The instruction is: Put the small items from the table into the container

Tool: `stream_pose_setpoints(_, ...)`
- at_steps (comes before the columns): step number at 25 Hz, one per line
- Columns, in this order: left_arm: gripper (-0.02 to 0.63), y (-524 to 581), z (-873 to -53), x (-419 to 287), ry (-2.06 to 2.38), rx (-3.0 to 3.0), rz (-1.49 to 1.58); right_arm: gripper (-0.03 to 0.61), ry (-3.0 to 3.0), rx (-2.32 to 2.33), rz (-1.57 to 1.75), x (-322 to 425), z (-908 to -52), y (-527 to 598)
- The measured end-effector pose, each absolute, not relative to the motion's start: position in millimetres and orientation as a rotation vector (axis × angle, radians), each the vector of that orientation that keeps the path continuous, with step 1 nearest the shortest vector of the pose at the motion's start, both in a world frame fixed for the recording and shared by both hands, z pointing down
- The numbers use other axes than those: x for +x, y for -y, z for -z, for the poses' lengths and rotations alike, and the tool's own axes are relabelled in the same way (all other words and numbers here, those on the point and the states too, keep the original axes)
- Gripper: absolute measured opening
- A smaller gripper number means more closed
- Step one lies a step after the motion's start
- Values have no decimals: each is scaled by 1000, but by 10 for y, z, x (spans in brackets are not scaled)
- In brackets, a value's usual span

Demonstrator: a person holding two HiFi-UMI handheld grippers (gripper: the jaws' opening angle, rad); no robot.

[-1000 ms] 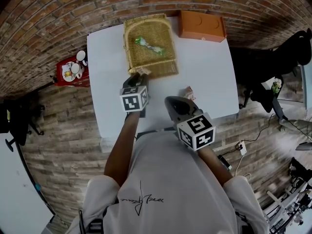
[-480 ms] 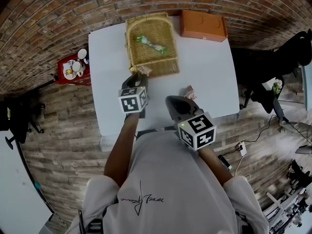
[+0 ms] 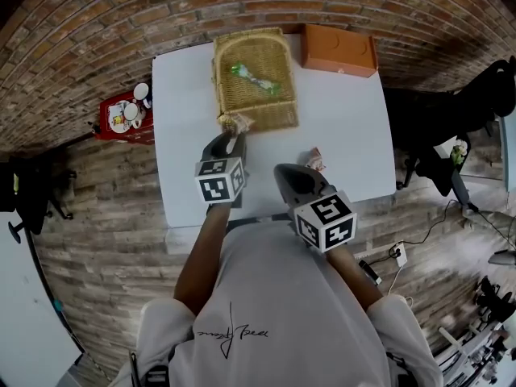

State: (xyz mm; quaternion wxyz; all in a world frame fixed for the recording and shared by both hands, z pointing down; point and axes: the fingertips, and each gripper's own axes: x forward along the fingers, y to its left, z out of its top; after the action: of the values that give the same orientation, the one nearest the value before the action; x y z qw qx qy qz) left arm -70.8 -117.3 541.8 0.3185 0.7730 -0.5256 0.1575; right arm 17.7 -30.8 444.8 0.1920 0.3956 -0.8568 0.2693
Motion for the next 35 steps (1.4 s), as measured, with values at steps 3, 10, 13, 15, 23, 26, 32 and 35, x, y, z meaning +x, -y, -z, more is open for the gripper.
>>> stream_pose_setpoints(3, 127, 1108, -5394, -662, 1354, 2036, -401, 23, 2412, 1105, -753, 162, -4443, 315)
stream_pose_setpoints(10, 71, 938, -5129, -569, 1259, 2065, -299, 23, 2420, 1103, -749, 167, -4432, 341)
stream_pose_setpoints(13, 63, 880, -4980, -511, 1228, 2074, -253, 23, 2421, 1113, -751, 188, -4425, 352)
stream_pose_setpoints(15, 57, 864, -4863, -474, 1217, 2099, -239, 23, 2419, 1120, -749, 193, -4426, 367)
stream_pose_setpoints(23, 12, 803, -4478, -481, 1260, 2151, -150, 23, 2424, 1125, -758, 193, -4436, 384)
stream_pose_setpoints(26, 11, 739, -4371, -490, 1259, 2180, -142, 23, 2426, 1133, -758, 201, -4428, 386)
stream_pose_setpoints(32, 9, 697, -4256, -517, 1288, 2219, -130, 23, 2437, 1131, -751, 182, -4402, 381)
stream_pose_setpoints(35, 8, 689, -4255, -525, 1291, 2227, -134, 23, 2444, 1117, -753, 156, -4402, 358)
